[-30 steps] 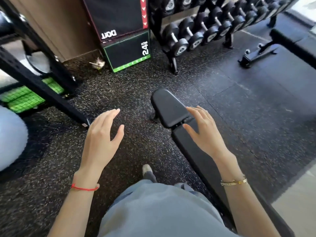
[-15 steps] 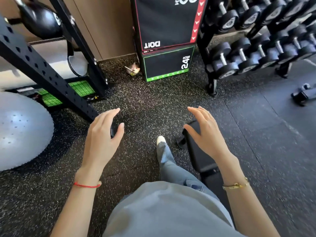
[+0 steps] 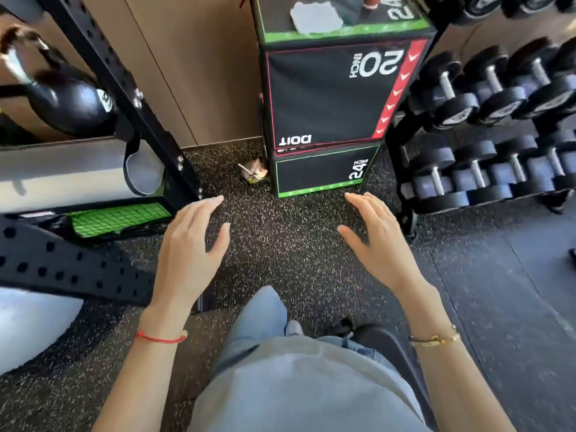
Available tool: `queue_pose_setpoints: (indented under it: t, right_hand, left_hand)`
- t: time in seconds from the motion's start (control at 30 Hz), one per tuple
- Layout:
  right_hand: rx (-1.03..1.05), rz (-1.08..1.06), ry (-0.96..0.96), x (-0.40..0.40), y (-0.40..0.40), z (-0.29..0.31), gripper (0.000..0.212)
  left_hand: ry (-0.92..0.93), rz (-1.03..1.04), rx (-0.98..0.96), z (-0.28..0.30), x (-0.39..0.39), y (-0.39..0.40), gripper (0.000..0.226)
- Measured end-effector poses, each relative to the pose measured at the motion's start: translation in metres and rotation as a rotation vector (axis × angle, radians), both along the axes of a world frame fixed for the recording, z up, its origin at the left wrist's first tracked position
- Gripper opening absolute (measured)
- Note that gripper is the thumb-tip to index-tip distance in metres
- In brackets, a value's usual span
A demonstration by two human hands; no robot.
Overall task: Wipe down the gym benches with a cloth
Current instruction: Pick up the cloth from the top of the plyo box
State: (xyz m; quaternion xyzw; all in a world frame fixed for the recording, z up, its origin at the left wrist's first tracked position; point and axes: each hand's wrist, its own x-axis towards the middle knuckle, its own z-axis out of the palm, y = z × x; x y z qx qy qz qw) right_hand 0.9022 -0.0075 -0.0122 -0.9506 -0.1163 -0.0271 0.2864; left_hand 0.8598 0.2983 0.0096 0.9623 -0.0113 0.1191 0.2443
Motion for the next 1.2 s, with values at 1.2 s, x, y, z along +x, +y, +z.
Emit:
queue_pose_setpoints:
  t: [1.2]
  right_hand:
    - [-0.069, 0.010, -0.047, 0.719, 0.014, -0.029, 0.057]
  left_hand:
    - [0.011, -0.113, 0.016, -0.051, 0.707, -0.024, 0.043]
